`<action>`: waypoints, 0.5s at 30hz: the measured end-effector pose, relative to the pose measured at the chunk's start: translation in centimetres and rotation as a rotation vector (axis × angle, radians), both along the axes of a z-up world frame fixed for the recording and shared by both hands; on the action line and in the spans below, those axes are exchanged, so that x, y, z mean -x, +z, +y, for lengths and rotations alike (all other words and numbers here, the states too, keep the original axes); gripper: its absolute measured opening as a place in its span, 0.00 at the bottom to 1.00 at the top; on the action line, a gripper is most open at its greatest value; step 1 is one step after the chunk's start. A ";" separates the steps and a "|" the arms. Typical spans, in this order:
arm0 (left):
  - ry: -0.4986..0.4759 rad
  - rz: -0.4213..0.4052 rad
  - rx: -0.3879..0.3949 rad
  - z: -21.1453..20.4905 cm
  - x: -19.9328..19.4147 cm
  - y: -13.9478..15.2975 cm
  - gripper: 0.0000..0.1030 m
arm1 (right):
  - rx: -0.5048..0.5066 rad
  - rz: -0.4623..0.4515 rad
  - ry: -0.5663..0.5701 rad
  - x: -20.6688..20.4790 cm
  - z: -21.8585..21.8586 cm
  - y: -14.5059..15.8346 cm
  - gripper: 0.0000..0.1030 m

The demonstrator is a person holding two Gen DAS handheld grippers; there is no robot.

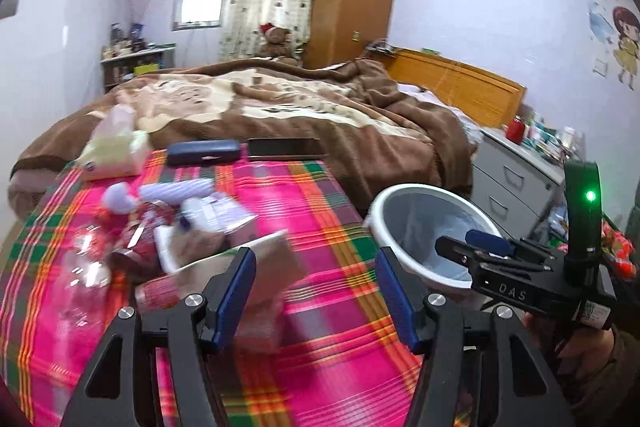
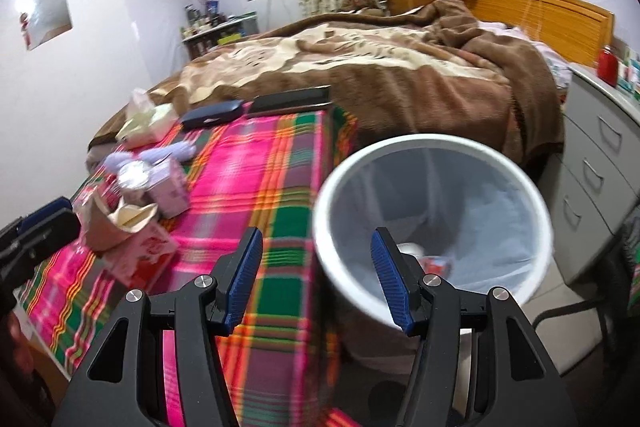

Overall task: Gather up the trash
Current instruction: 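Move both tools back over the trash on the plaid sheet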

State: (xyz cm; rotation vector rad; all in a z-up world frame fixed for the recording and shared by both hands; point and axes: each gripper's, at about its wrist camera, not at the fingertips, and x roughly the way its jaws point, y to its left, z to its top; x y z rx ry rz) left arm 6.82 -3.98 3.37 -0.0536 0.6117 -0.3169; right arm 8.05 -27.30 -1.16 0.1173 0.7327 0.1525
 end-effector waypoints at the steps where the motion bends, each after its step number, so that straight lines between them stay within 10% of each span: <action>1: 0.015 0.000 0.003 1.0 0.2 -0.1 0.60 | -0.003 0.003 0.016 0.0 0.6 -0.1 0.56; 15: 0.201 0.052 0.010 10.7 0.7 -2.9 0.60 | -0.032 0.037 0.147 0.6 6.0 -1.3 0.56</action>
